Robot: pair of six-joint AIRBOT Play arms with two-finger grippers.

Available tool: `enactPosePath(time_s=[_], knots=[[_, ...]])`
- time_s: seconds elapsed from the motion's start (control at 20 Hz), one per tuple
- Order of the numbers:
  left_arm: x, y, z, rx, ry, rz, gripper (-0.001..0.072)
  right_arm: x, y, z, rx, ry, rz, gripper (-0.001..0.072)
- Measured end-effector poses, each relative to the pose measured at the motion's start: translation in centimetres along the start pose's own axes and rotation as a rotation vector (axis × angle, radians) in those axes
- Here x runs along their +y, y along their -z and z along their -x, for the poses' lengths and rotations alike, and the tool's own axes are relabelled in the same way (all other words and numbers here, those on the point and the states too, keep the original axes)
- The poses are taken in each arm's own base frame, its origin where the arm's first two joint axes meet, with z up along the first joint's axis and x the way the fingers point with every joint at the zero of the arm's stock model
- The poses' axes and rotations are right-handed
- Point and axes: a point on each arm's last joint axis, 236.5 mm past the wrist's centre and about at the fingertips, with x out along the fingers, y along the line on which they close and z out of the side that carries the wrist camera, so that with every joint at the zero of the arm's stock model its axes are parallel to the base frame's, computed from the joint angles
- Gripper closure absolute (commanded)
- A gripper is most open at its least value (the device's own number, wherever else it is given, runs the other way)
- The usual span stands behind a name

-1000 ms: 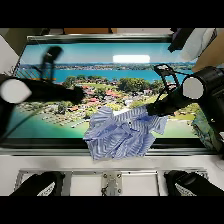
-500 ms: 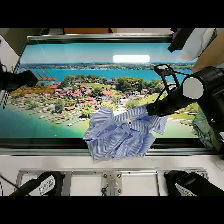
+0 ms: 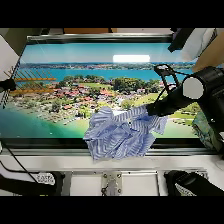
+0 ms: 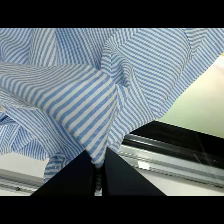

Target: Fold the clothes and pants, and hang the long-sleeved shirts on hangers.

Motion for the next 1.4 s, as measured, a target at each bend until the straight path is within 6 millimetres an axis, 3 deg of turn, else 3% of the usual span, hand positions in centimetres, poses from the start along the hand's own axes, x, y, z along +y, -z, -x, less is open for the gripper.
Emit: enactPosePath(time_s=[0.1, 0.3, 0.7, 0.9, 1.15, 1.4], knots=[[2.8, 0.2, -4.0, 0.068, -0.1, -0.069, 0.0123, 0.0, 0.0, 0.0, 0.0, 0.0, 0.0, 0.0691], [6.2, 0.4, -8.5, 0.131, -0.19, -0.108, 0.0123, 0.0, 0.0, 0.0, 0.0, 0.0, 0.0, 0.0691], [10.1, 1.5, -14.1, 0.135, -0.242, -0.106, 0.0123, 0.0, 0.0, 0.0, 0.0, 0.0, 0.001, 0.0691], [11.1, 1.2, -15.9, 0.084, -0.244, -0.103, 0.0123, 0.0, 0.0, 0.0, 0.0, 0.0, 0.001, 0.0691], [10.5, 2.2, -18.6, 0.078, -0.206, -0.088, 0.0124, 0.0, 0.0, 0.0, 0.0, 0.0, 0.001, 0.0691], [9.9, 3.0, -19.8, 0.07, -0.187, -0.095, 0.0155, 0.0, 0.0, 0.0, 0.0, 0.0, 0.001, 0.0691]])
